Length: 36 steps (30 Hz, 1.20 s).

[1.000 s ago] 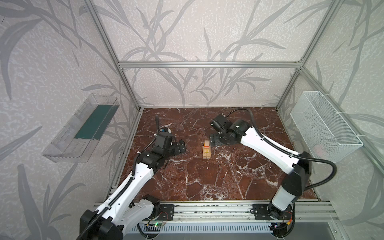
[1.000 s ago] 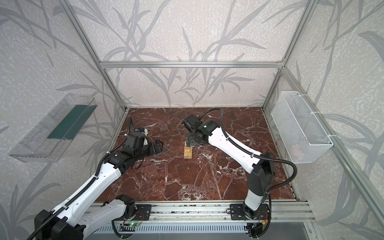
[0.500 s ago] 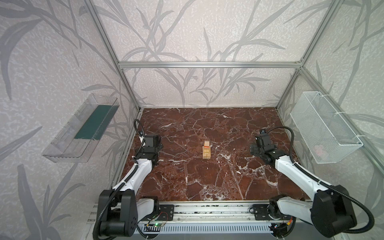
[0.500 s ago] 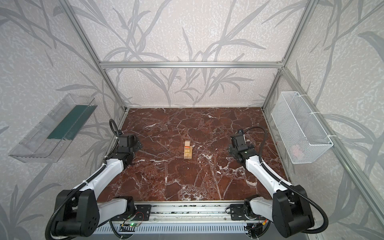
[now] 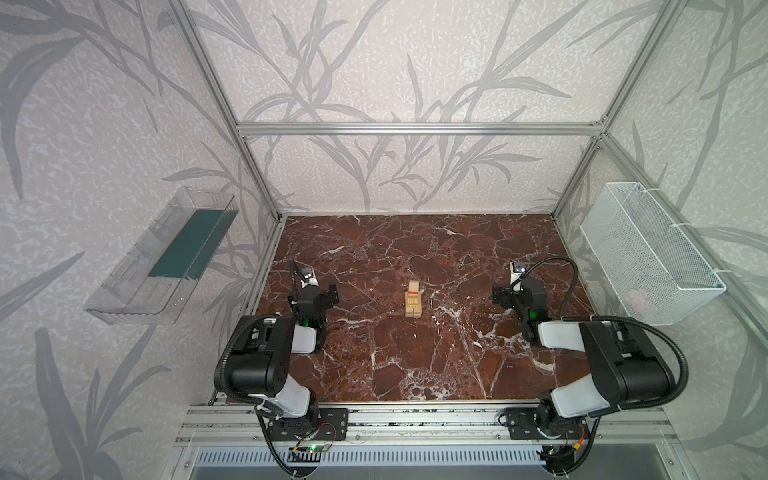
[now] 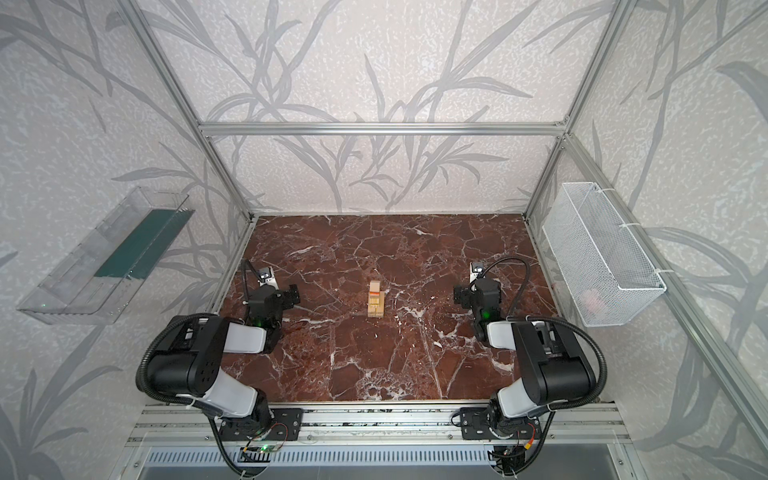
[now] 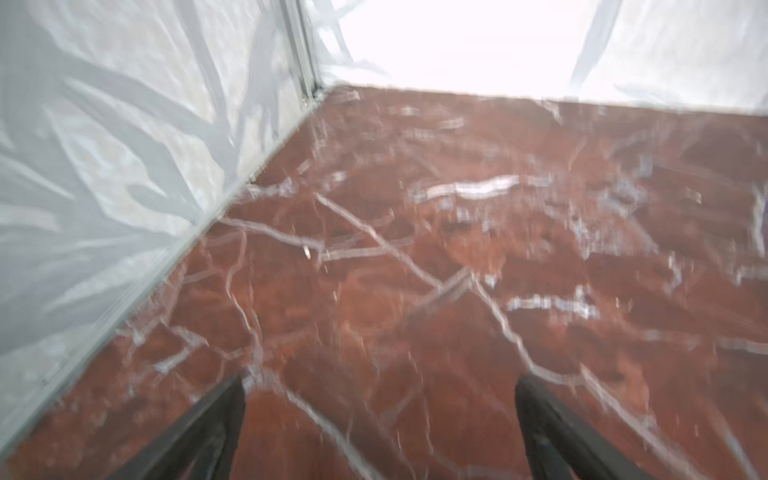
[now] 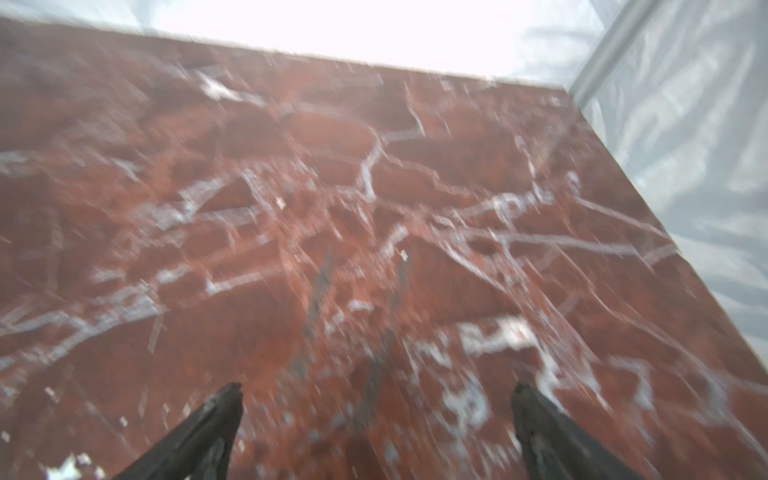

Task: Build the wood block tower

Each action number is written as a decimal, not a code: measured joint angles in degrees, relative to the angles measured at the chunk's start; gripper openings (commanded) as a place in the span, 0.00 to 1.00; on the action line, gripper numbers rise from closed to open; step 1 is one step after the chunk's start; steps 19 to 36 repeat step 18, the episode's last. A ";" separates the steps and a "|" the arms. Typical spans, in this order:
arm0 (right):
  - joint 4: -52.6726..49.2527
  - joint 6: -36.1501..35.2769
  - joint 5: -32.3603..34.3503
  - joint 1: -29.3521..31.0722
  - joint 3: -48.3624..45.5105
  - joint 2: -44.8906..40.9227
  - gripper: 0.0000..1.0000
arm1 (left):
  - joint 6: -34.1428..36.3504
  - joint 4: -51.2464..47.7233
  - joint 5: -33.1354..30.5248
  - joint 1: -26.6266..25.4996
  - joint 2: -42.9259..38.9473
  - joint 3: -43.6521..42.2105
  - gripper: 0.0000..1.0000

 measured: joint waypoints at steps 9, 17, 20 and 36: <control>6.29 -1.05 -3.28 -0.22 -1.03 1.75 0.99 | 0.26 0.52 1.53 0.68 0.20 2.82 0.99; 7.15 -1.66 -3.78 -0.15 -1.03 1.75 0.99 | 0.26 0.52 1.68 0.68 0.20 2.82 0.99; 7.17 -1.66 -3.80 -0.15 -1.03 1.75 0.99 | 0.26 0.52 1.70 0.70 0.20 2.82 0.99; 7.17 -1.66 -3.80 -0.15 -1.03 1.75 0.99 | 0.26 0.52 1.70 0.70 0.20 2.82 0.99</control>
